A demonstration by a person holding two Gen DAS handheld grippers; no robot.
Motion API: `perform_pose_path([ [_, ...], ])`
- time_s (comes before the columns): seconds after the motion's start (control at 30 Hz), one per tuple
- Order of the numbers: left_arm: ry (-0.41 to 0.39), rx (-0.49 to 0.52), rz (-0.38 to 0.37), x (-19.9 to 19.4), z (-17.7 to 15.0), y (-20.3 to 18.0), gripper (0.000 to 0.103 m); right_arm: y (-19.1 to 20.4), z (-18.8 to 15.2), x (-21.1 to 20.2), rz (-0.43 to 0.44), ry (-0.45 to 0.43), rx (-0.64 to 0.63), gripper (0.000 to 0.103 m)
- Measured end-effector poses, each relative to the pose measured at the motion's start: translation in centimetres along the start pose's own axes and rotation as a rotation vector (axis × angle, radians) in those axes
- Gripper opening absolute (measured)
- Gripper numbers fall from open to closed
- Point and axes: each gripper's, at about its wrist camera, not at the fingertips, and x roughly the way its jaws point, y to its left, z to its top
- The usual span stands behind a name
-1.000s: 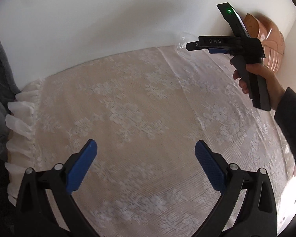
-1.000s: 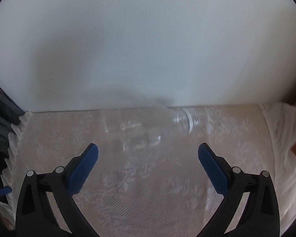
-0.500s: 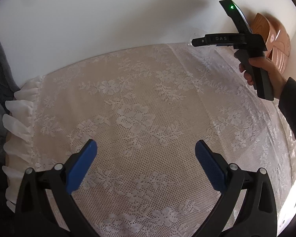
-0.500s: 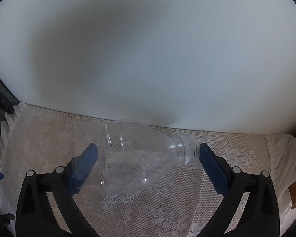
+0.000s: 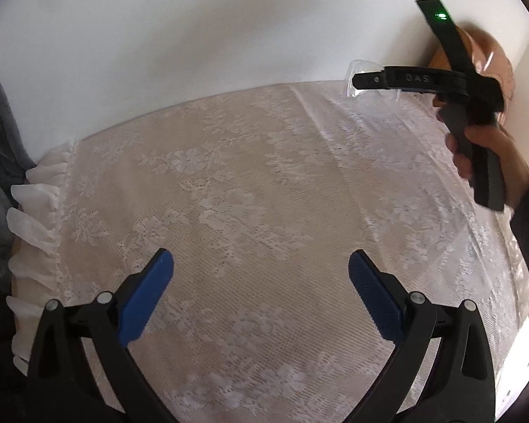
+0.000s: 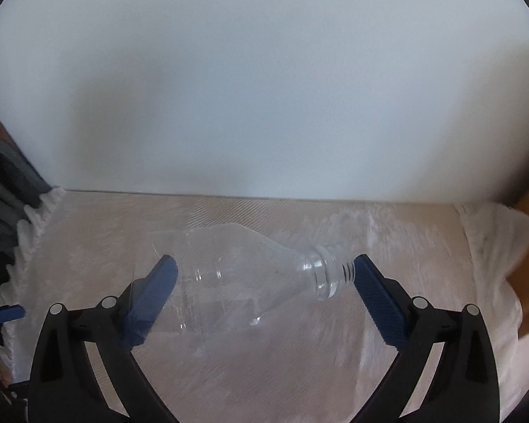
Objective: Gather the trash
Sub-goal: 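Carry the bottle over the green wastebasket and open the right gripper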
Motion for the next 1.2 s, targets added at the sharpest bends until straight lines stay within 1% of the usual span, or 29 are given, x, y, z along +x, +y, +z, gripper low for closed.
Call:
perform_pose_path([
  [0.1, -0.006, 0.017, -0.018, -1.3, -0.8, -0.9, 0.095, 1.2, -2.3, -3.4, -0.004, -0.025, 0.02, 0.099],
  [0.17, -0.007, 0.033, -0.028, -2.2, -1.5, -1.7, 0.095, 2.7, -4.7, -6.0, -0.003, -0.045, 0.047, 0.099],
  [0.3, -0.008, 0.088, -0.058, -4.7, -3.7, -4.0, 0.095, 3.7, -11.3, -12.7, -0.037, -0.071, 0.116, 0.099],
  [0.33, -0.008, 0.103, -0.067, -5.2, -4.2, -4.5, 0.095, 4.1, -12.8, -13.9, -0.037, -0.074, 0.136, 0.099],
  [0.5, 0.0, 0.189, -0.089, -7.4, -7.2, -8.1, 0.095, 5.1, -22.1, -21.2, -0.091, -0.086, 0.25, 0.099],
  [0.6, 0.009, 0.229, -0.109, -8.7, -9.2, -10.3, 0.095, 5.6, -26.0, -24.2, -0.117, -0.084, 0.307, 0.099],
  [0.7, 0.005, 0.273, -0.13, -10.3, -11.1, -12.6, 0.095, 5.3, -31.1, -28.2, -0.157, -0.096, 0.385, 0.099],
  [0.83, 0.001, 0.326, -0.15, -12.1, -13.7, -16.0, 0.095, 5.1, -35.9, -31.9, -0.184, -0.131, 0.477, 0.099],
  [1.0, -0.009, 0.395, -0.182, -14.3, -16.3, -19.9, 0.095, 5.5, -41.0, -36.1, -0.224, -0.17, 0.546, 0.099],
  [1.2, -0.016, 0.479, -0.22, -16.5, -19.3, -24.4, 0.095, 5.7, -45.8, -39.6, -0.286, -0.193, 0.603, 0.099],
])
